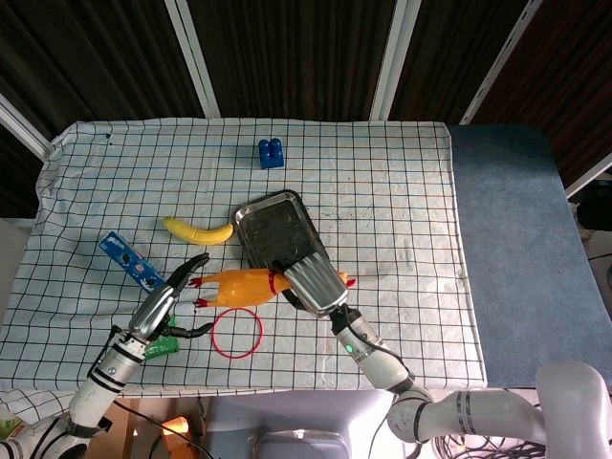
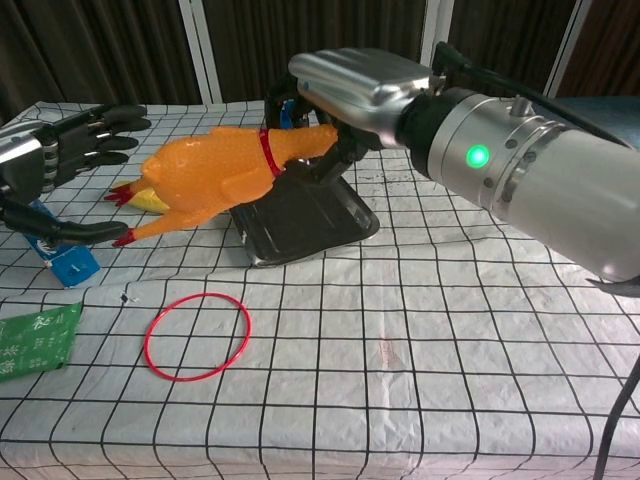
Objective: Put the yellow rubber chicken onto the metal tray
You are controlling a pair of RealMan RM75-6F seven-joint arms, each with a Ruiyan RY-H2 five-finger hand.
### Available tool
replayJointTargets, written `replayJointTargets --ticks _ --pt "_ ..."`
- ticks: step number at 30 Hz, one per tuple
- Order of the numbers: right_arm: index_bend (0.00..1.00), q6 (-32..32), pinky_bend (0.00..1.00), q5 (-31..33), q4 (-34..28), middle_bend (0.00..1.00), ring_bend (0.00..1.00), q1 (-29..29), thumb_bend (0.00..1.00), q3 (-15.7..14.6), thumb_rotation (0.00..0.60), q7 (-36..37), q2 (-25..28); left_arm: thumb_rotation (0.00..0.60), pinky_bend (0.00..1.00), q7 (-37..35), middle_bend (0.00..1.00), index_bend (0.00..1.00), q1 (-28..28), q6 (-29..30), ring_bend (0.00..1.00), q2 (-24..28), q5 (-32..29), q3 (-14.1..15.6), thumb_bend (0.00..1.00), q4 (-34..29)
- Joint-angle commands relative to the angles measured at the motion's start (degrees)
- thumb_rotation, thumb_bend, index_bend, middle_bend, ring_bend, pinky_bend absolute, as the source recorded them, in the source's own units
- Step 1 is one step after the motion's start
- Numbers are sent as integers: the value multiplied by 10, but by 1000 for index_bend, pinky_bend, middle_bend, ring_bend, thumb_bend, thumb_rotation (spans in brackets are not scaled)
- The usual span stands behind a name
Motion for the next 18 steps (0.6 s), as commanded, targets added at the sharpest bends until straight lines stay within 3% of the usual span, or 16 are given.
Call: replayJointTargets --ticks 1,9,13,16,18 --pt "939 5 725 13 10 740 663 13 538 8 600 -13 -18 600 72 -3 0 0 -6 -6 0 -6 -3 0 197 3" --pt "941 18 727 36 23 741 666 35 537 12 600 -30 -58 600 125 -1 0 0 -19 -27 0 -17 -18 -4 196 4" --pt "941 24 727 40 24 741 666 40 537 7 600 -38 -66 600 214 21 0 0 -21 -28 6 -31 -37 -15 195 19" --pt "941 27 727 46 24 741 666 42 537 6 600 -41 -67 600 349 33 91 27 -18 -24 103 -37 -47 -19 205 22" --pt "941 29 727 50 27 741 666 43 537 6 600 -42 -67 600 466 25 207 120 -16 -20 218 -40 -49 -21 212 20"
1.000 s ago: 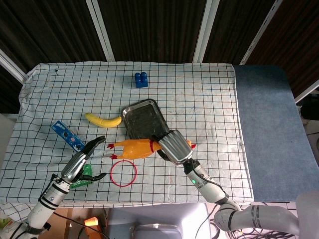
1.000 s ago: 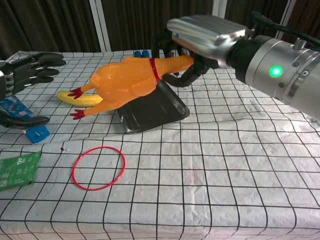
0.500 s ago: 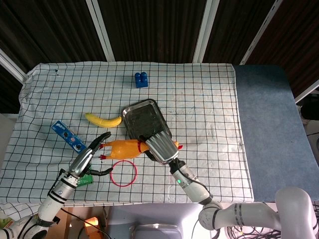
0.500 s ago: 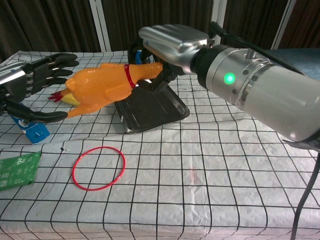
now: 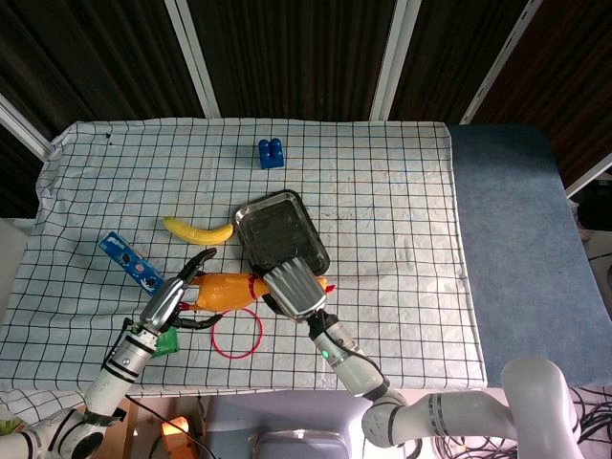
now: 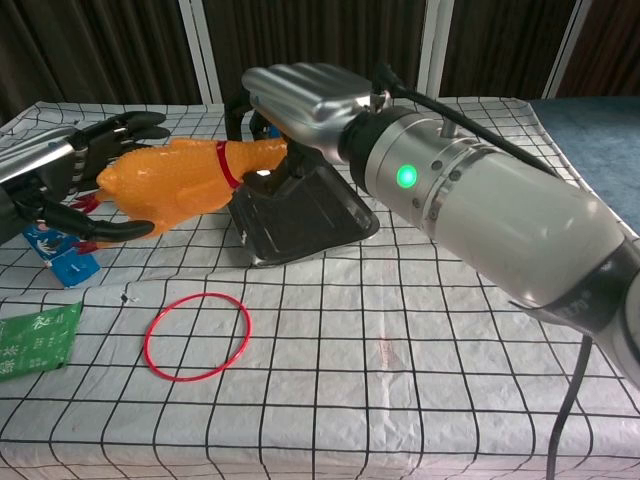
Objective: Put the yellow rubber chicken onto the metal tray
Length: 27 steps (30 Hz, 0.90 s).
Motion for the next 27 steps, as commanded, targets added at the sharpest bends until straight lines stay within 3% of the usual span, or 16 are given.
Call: replayJointTargets --ticks 1,6,9,13,16,22,24,27 --pt "941 2 727 5 4 741 666 3 537 1 600 -1 -1 600 541 -10 267 187 3 5 284 -5 -4 -2 214 0" --pt "941 8 727 12 11 741 666 7 538 3 600 -6 -5 600 831 -14 594 473 7 10 545 -13 -14 -6 243 -11" --pt "941 12 727 17 13 741 666 10 538 2 600 -11 -8 600 961 -16 768 640 7 2 692 -14 -20 -6 354 -20" --pt "941 17 727 25 15 741 666 12 537 0 600 -20 -11 600 1000 -5 915 796 8 -6 830 -20 -38 -9 639 -32" --pt "941 19 727 28 16 741 666 13 537 -2 600 -23 -11 600 1000 29 955 830 14 9 864 -34 -42 -13 696 -24" --pt "941 21 727 30 16 741 666 14 537 -6 600 -23 -7 600 1000 32 945 827 17 10 837 -39 -45 -14 666 -26" --pt "941 22 727 30 16 741 666 14 537 -6 600 -23 -6 600 949 33 858 710 15 4 725 -32 -38 -10 561 -26" --pt "941 23 727 31 16 741 666 14 537 -6 600 -22 -3 600 720 28 572 341 13 3 459 -24 -20 0 382 -22"
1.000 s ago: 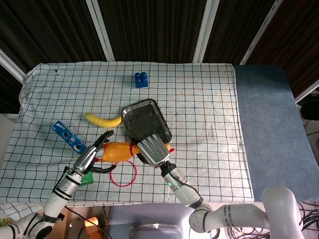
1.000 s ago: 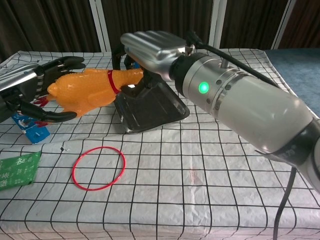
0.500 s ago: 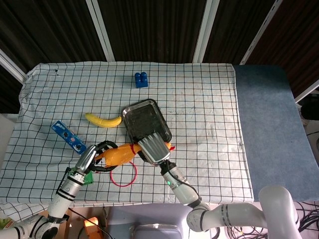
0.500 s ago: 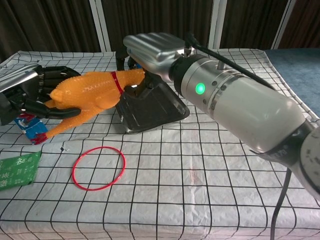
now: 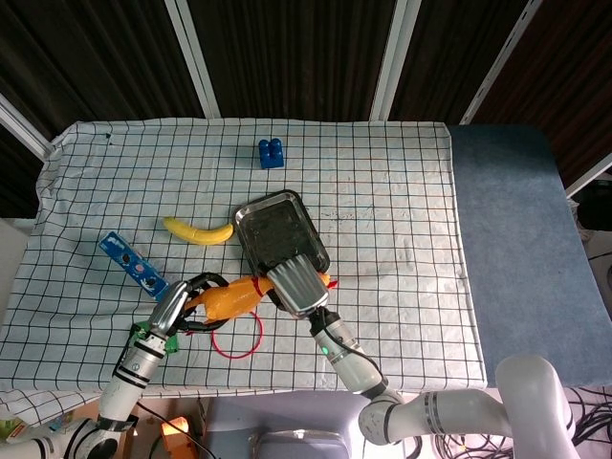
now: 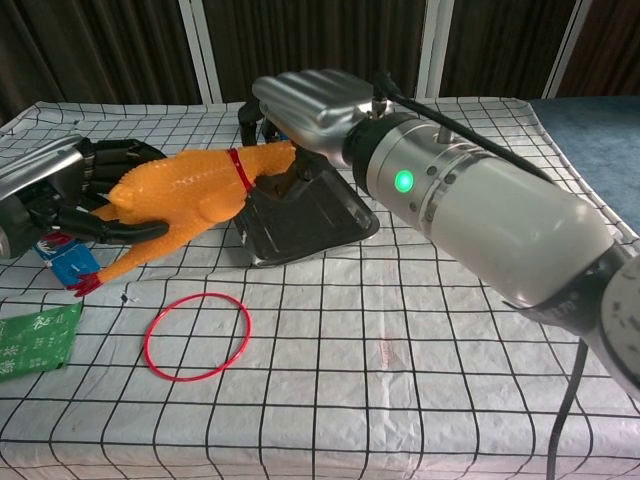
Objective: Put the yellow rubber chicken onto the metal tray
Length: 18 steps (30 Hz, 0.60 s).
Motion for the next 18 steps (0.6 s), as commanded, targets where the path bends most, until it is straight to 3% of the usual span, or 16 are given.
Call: replayJointTargets --ticks 1,5,7,11,18 --pt "941 2 727 1 0 741 666 0 537 1 600 1 2 600 653 -18 464 254 -3 -5 383 12 19 12 350 0" --pt "941 3 727 2 -1 741 666 1 537 3 600 2 7 600 465 -42 147 50 -9 -21 153 28 28 21 283 -3" --pt "941 4 727 2 -2 741 666 1 537 2 600 1 9 600 393 -50 41 6 -12 -31 72 36 29 24 269 -6" --pt "941 5 727 3 -3 742 666 1 537 0 600 1 13 600 301 -45 0 0 -17 -48 0 44 21 26 251 -13" --pt "941 6 727 4 -2 743 666 3 537 -3 600 0 15 600 329 -39 0 0 -17 -54 3 45 4 20 250 -21"
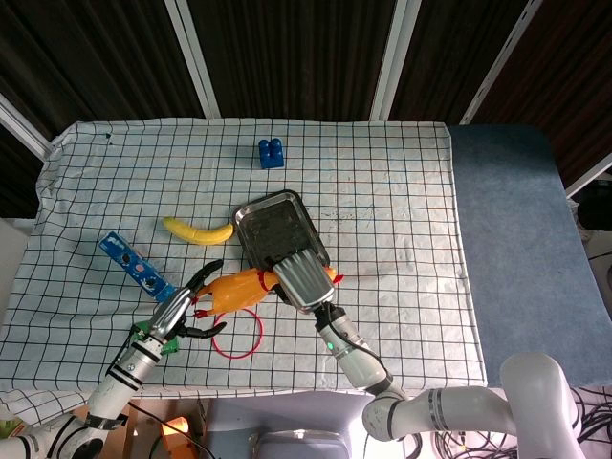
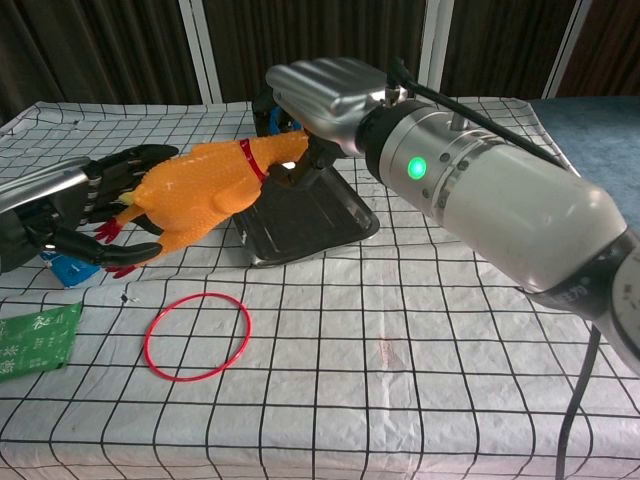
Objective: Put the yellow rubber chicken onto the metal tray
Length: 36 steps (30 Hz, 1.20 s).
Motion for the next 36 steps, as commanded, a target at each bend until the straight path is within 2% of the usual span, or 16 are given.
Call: replayJointTargets --ticks 1,5,7,8,10,11,13,16,19,22,26,28,30,33,35,36 --pt "941 0 727 1 2 743 666 1 537 -1 600 0 0 600 362 3 0 0 0 -4 16 1 -7 -2 249 -6" --pt "942 0 727 2 3 743 666 1 537 -2 600 0 -1 600 473 5 46 15 2 -5 95 -1 -16 -5 245 -12" --pt "942 -1 727 0 4 743 666 2 537 -4 600 0 -4 600 639 12 301 183 5 -2 300 -6 -35 -15 245 -15" --pt "942 -1 727 -1 4 743 666 2 538 -4 600 1 -4 600 753 20 486 320 7 2 445 -10 -44 -20 250 -16" --pt "942 1 727 -4 5 743 666 3 537 -5 600 3 -5 600 899 33 684 500 14 10 628 -20 -70 -32 270 -24" --pt "942 2 727 -4 6 743 666 3 537 -5 600 3 -6 600 933 35 721 536 16 10 665 -22 -75 -35 284 -28" --pt "942 3 727 -3 7 743 666 3 537 -4 600 3 -7 600 991 44 815 632 19 17 756 -28 -83 -41 386 -30" --pt "942 3 727 0 10 743 666 4 537 -6 600 1 -8 600 1000 60 937 761 23 24 869 -38 -95 -49 607 -34" --pt "942 3 727 2 12 743 666 4 537 -8 600 -2 -10 600 1000 62 994 818 28 33 923 -49 -107 -60 726 -38" --pt "942 4 727 4 14 743 666 5 538 -8 600 -5 -12 600 1000 59 1000 827 29 27 930 -46 -112 -63 770 -44" --pt "942 3 727 8 18 743 666 5 537 -9 600 -7 -14 600 1000 79 1000 832 32 33 930 -45 -102 -59 774 -46" --pt "942 3 727 8 19 743 666 6 538 -10 600 -7 -15 600 1000 77 1000 834 35 41 926 -50 -97 -62 737 -44" --pt "942 4 727 6 19 743 666 5 538 -10 600 -6 -14 600 1000 80 964 800 36 41 878 -46 -87 -57 641 -40" --pt "942 6 727 2 17 743 666 4 537 -11 600 -2 -11 600 908 91 674 471 37 50 632 -46 -62 -48 441 -24" --pt "942 7 727 0 13 743 666 2 537 -11 600 2 -6 600 739 79 366 186 33 34 386 -31 -43 -32 357 -19" --pt "942 8 727 -2 12 743 666 0 537 -11 600 4 -4 600 660 72 258 106 32 27 285 -22 -40 -28 330 -19"
